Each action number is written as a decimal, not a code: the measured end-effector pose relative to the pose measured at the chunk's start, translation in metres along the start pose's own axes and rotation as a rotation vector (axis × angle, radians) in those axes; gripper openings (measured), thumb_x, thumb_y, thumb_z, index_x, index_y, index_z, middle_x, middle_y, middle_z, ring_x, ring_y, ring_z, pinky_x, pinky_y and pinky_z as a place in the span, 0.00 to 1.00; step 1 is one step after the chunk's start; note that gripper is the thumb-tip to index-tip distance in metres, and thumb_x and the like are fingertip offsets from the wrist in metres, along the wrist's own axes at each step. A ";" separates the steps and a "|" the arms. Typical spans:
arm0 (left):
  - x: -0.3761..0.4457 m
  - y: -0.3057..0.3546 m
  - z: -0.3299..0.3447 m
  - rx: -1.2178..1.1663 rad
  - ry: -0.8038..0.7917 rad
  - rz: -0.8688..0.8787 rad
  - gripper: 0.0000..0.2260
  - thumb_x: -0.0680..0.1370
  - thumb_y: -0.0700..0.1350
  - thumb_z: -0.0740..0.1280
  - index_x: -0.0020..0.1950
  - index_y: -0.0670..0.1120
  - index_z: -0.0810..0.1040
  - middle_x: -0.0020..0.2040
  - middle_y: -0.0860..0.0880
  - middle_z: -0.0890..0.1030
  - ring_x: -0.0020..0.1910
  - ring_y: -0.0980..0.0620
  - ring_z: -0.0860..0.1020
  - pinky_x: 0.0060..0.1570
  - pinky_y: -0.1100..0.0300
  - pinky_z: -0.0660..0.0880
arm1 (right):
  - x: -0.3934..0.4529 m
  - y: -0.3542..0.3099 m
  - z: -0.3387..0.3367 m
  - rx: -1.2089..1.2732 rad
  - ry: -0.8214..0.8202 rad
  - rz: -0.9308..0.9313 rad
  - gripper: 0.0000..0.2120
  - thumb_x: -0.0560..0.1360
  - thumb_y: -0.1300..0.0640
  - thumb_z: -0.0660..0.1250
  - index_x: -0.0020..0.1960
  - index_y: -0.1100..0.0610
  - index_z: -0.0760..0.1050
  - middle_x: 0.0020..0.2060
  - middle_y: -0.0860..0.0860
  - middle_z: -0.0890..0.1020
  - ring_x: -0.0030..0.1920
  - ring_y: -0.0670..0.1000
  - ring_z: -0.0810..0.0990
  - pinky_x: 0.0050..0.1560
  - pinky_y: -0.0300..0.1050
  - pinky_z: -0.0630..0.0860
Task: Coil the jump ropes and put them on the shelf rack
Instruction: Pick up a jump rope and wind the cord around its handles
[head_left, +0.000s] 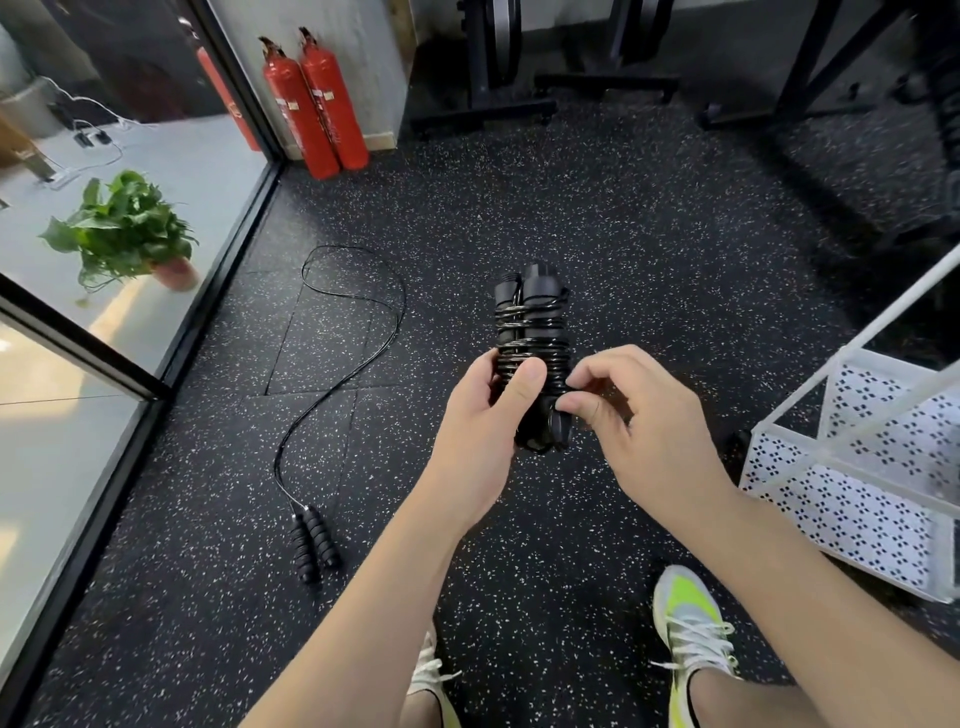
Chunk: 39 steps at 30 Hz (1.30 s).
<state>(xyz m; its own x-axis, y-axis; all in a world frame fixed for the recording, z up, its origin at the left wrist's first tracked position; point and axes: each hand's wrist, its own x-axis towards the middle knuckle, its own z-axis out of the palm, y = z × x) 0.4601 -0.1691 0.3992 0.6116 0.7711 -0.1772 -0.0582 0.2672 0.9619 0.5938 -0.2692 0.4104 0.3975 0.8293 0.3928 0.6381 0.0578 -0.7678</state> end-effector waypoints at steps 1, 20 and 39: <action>0.000 0.000 -0.001 -0.003 -0.018 -0.008 0.18 0.79 0.52 0.69 0.66 0.44 0.78 0.63 0.39 0.82 0.60 0.44 0.80 0.66 0.38 0.74 | -0.001 0.000 0.000 0.000 -0.027 0.009 0.05 0.78 0.52 0.69 0.50 0.53 0.77 0.46 0.42 0.78 0.47 0.42 0.78 0.47 0.28 0.69; -0.007 0.007 -0.004 -0.108 -0.333 -0.108 0.40 0.72 0.39 0.76 0.79 0.46 0.59 0.75 0.37 0.69 0.75 0.38 0.70 0.74 0.39 0.68 | 0.003 -0.015 -0.014 0.141 -0.093 0.011 0.04 0.79 0.63 0.69 0.51 0.56 0.79 0.45 0.43 0.80 0.44 0.43 0.80 0.44 0.27 0.71; -0.006 0.002 0.011 0.144 -0.309 0.031 0.18 0.71 0.36 0.72 0.57 0.52 0.78 0.53 0.39 0.81 0.50 0.46 0.78 0.50 0.41 0.78 | 0.020 -0.004 -0.041 0.046 -0.381 -0.003 0.11 0.73 0.64 0.74 0.48 0.49 0.79 0.43 0.44 0.79 0.40 0.49 0.78 0.44 0.36 0.73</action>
<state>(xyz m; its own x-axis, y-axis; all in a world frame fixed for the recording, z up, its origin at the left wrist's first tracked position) 0.4648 -0.1793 0.4045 0.8228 0.5600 -0.0972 0.0181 0.1450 0.9893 0.6259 -0.2753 0.4419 0.1164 0.9757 0.1857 0.6049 0.0786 -0.7924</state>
